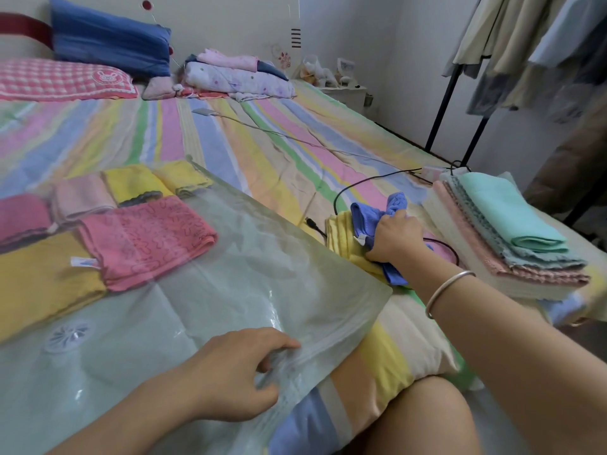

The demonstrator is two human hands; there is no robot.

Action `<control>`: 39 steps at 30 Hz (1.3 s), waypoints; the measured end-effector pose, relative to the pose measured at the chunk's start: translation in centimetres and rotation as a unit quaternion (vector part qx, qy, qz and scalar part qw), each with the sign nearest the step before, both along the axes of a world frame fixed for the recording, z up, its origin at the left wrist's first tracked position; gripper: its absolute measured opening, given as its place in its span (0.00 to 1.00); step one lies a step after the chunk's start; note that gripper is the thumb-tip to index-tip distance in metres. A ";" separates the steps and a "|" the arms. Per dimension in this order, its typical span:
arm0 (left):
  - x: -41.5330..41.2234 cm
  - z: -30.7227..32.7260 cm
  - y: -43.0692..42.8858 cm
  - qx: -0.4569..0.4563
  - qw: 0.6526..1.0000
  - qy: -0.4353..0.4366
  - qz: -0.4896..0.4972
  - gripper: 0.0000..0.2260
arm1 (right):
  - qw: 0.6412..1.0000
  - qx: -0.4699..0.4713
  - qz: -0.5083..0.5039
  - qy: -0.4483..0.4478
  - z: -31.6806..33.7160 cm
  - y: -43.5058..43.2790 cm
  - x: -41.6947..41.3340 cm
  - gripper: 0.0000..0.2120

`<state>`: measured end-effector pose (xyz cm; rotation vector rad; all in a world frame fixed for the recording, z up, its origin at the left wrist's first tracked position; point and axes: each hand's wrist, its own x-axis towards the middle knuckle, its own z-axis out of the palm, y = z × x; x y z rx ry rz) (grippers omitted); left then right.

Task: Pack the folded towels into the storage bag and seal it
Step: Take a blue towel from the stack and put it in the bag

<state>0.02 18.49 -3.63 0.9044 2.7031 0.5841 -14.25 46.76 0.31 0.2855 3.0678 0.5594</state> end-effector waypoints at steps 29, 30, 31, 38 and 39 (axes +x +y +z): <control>3.4 4.4 -3.3 0.228 0.933 -0.100 0.259 0.11 | 0.411 -0.898 0.053 0.151 6.9 -3.8 12.7 0.07; 3.4 4.7 -3.3 0.236 0.931 -0.105 0.258 0.11 | 0.417 -0.897 0.053 0.137 7.3 -4.1 14.2 0.04; 3.4 5.0 -3.2 0.243 0.930 -0.104 0.256 0.11 | 0.424 -0.895 0.060 0.127 7.7 -4.6 15.6 0.02; 3.4 7.6 -3.2 0.291 0.915 -0.089 0.266 0.10 | 0.614 -0.739 0.221 -0.168 6.5 -6.1 20.8 0.07; 3.5 7.8 -3.3 0.304 0.909 -0.103 0.266 0.06 | 0.615 -0.734 0.208 -0.199 5.9 -6.1 21.0 0.09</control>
